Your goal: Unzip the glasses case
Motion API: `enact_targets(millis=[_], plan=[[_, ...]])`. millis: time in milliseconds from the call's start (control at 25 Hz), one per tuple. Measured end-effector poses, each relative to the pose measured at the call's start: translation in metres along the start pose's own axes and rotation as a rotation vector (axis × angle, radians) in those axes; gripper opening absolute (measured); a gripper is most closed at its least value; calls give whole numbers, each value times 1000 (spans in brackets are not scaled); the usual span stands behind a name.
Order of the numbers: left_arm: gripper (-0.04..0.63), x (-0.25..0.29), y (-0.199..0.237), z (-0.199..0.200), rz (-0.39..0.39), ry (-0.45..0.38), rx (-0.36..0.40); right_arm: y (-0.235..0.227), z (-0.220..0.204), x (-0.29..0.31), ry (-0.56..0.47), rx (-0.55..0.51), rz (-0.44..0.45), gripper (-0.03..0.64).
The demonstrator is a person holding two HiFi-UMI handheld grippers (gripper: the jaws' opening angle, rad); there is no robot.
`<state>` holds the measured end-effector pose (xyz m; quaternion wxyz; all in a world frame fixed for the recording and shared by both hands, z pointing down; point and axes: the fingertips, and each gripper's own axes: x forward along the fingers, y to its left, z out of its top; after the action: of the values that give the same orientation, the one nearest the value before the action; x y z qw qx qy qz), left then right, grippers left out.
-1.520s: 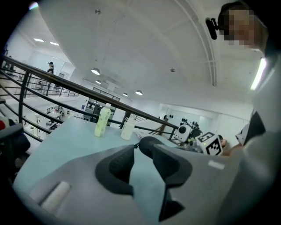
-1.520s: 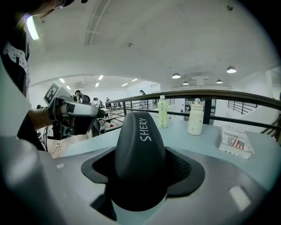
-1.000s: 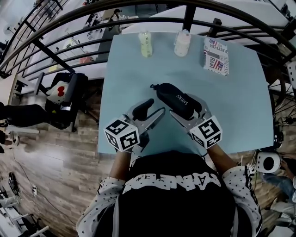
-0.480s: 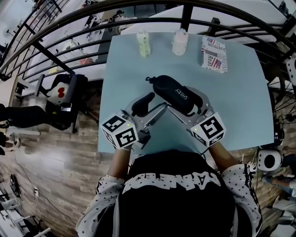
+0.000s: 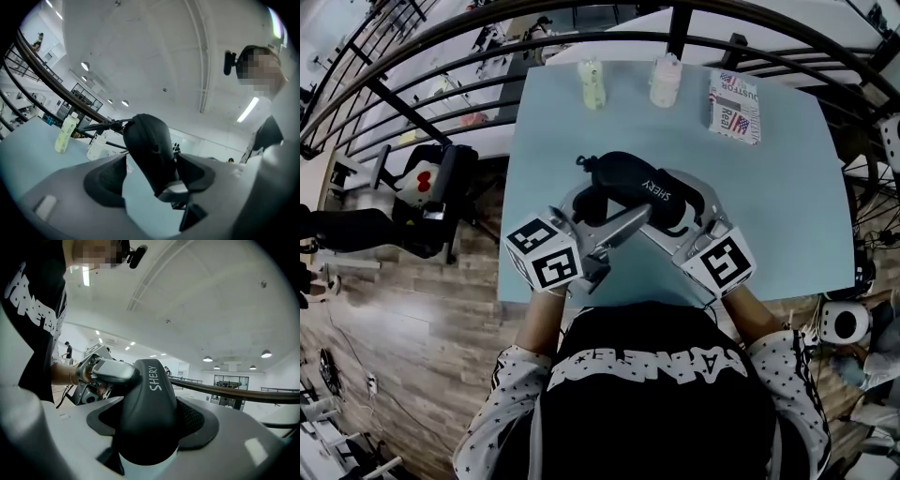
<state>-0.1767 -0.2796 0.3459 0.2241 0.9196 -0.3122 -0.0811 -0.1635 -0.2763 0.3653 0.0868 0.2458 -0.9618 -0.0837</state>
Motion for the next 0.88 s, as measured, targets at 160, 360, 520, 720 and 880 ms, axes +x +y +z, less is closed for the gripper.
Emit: enact_targets(millis=[160,360,520,720,880], plan=[[0,2,-6,-3,-16,11,-9,15,5,3,-4,-104,37,342],[0,7,-10,-5,-20,10,-17,25,3,3,8,-175,66,342],[0,7,-9,-2,-13,3,-10,27,3,5,6,-169,75,342],[0,7,-8,1,-26,-11,-34,26,4,7,5,-185,75,342],[0,10,-10,2,-38,-13,-65,25,4,4,0,-207,80,347]])
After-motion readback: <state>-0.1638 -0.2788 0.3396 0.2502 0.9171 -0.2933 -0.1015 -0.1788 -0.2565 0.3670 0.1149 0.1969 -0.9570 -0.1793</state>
